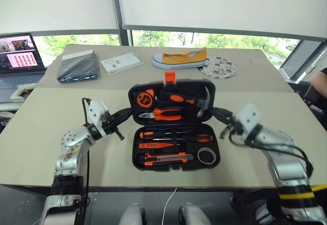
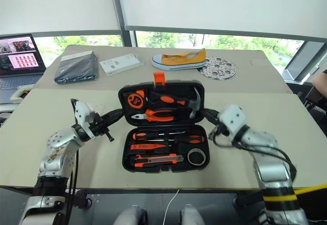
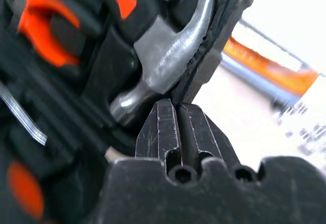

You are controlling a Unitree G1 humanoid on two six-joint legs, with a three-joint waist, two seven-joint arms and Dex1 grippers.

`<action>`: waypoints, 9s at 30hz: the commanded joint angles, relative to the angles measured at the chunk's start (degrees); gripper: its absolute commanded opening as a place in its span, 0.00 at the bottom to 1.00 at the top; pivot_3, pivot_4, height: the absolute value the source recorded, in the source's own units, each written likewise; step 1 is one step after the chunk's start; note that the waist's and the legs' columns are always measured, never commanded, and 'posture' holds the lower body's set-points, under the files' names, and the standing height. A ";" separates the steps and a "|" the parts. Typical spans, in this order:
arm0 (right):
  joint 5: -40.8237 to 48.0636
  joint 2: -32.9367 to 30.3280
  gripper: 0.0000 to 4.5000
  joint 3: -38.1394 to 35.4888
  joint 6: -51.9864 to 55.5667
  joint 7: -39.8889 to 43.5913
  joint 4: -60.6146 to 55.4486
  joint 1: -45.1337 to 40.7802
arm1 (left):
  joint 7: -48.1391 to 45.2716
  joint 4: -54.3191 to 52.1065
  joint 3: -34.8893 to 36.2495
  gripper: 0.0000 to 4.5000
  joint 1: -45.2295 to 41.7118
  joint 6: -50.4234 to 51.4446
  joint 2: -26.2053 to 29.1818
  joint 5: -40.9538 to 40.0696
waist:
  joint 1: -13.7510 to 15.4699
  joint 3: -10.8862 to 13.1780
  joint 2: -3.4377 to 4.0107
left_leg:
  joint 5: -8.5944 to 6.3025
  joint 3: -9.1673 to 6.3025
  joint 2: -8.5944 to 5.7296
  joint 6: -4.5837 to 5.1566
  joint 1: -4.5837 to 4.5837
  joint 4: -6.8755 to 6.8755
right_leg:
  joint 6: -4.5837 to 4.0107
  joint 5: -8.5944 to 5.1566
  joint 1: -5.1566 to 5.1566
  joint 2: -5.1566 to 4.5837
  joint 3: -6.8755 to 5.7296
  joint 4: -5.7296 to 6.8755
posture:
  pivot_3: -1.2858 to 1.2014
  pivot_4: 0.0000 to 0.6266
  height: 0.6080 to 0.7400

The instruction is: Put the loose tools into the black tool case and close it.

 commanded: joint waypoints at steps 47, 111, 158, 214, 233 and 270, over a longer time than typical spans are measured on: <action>6.46 -3.07 0.00 10.35 11.09 6.67 -8.92 8.44 | -17.71 25.29 -13.24 0.02 -18.18 5.07 7.13 7.58 | -0.32 0.04 -0.60 | 0.03 0.36 0.34 0.03 0.41 0.18 | 0.29 -0.28 0.10 0.28 0.31 0.27 | 0.52 0.24 1.00; 1.85 4.67 0.00 11.54 16.89 5.54 -9.60 12.16 | -10.63 14.47 -26.90 0.02 -18.69 22.12 -4.77 10.77 | -0.21 -0.92 -0.09 | -0.02 0.40 0.10 0.07 1.66 -0.12 | 0.13 -0.66 1.16 0.35 1.03 0.12 | 0.52 0.24 1.00; 4.43 7.67 0.00 10.98 20.57 1.61 -14.51 10.53 | -10.87 15.66 -27.48 0.02 -18.79 21.51 -4.58 11.48 | -0.21 -0.90 -0.09 | -0.28 0.06 0.11 -0.36 1.75 -0.40 | 0.11 -0.70 0.98 0.26 1.02 -0.11 | 0.52 0.24 1.00; 6.58 9.74 0.00 11.81 25.81 2.13 -12.61 4.31 | -11.36 13.55 -29.18 0.02 -16.82 23.64 -3.50 11.76 | -1.00 -0.78 -0.13 | -0.29 0.06 0.22 -0.37 1.43 -0.51 | 0.11 -0.70 0.25 0.29 1.05 -0.16 | 0.52 0.24 1.00; 5.54 13.51 0.00 12.29 24.30 2.64 -9.20 0.14 | -12.13 12.09 -29.77 0.02 -15.83 25.60 -2.67 11.88 | -1.66 -0.76 -0.09 | -0.30 0.04 0.21 -0.38 1.24 -0.54 | 0.11 -0.69 0.17 0.21 1.06 -0.15 | 0.52 0.24 1.00; 6.68 11.95 0.00 12.54 27.26 3.51 -10.23 -0.16 | -11.95 9.78 -30.93 0.02 -14.79 29.02 -1.73 12.22 | -1.75 -0.82 -0.14 | -0.18 0.06 0.13 -0.11 1.51 -1.09 | 0.10 -0.69 0.24 0.25 1.10 -0.47 | 0.52 0.24 1.00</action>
